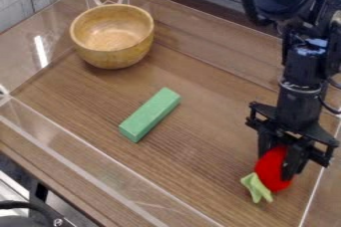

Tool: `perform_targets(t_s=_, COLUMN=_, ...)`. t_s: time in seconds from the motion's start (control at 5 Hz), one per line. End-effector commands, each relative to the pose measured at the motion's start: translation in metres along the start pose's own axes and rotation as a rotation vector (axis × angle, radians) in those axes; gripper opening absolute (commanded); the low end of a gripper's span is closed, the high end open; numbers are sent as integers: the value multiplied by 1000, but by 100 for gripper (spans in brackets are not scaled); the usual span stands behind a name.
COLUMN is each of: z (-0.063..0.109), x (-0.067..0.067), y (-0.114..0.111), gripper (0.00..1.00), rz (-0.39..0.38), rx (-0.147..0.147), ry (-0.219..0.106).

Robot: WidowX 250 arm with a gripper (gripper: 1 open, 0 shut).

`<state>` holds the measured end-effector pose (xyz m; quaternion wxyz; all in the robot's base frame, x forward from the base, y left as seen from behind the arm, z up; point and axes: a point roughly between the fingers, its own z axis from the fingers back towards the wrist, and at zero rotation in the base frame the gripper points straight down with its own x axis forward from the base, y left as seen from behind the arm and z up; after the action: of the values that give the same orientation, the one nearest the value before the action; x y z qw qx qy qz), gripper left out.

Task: Move the red object to the right side of the table

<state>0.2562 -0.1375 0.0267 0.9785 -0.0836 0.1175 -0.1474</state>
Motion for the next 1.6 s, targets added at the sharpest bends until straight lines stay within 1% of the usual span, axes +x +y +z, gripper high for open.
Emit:
perform_targets(t_s=0.0, z=3, x=6, y=-5, gripper=0, rz=-16, rx=0, ry=-30)
perform_targets(t_s=0.4, z=-4, x=9, y=-5, gripper=0, rz=-15, rx=1, ry=-17)
perform_targets(t_s=1.4, z=-6, x=11, y=-9, gripper=0, rz=-13, rx=6, ry=17)
